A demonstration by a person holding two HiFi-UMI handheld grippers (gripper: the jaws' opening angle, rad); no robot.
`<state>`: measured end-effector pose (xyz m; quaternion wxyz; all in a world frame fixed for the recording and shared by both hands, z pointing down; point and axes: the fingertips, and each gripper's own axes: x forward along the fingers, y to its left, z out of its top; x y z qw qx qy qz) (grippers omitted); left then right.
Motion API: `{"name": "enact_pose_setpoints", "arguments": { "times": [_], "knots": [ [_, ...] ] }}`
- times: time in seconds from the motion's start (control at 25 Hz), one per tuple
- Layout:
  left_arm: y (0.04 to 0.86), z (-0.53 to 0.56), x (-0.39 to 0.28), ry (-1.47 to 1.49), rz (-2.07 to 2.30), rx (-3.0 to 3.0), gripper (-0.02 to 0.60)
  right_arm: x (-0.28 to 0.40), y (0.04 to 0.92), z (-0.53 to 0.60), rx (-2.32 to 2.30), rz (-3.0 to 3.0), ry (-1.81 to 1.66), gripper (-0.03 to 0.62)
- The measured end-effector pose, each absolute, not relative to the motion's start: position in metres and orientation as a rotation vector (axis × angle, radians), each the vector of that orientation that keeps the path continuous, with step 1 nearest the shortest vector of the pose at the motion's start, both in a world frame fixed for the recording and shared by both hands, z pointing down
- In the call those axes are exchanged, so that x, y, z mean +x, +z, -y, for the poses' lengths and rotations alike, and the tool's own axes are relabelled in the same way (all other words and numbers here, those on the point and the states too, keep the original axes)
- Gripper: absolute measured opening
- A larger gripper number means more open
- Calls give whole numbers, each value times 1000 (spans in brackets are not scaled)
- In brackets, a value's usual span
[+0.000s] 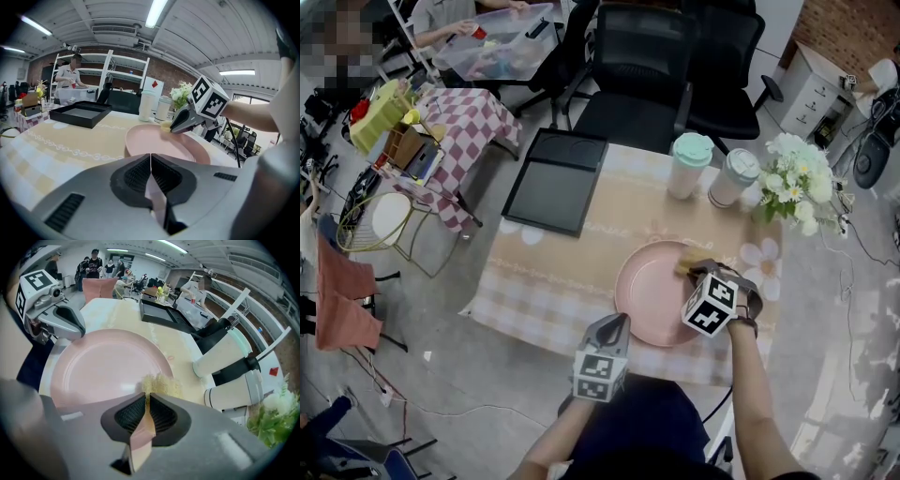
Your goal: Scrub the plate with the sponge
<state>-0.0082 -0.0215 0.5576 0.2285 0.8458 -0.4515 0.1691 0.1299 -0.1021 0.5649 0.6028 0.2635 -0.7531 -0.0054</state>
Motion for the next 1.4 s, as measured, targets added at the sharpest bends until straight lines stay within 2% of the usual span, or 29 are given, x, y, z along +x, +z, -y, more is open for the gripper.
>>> {"name": "enact_pose_setpoints", "arguments": {
  "times": [1.4],
  "knots": [
    [557, 22, -4, 465, 1233, 2335, 12, 137, 591, 96, 692, 1768, 141, 32]
  ]
}}
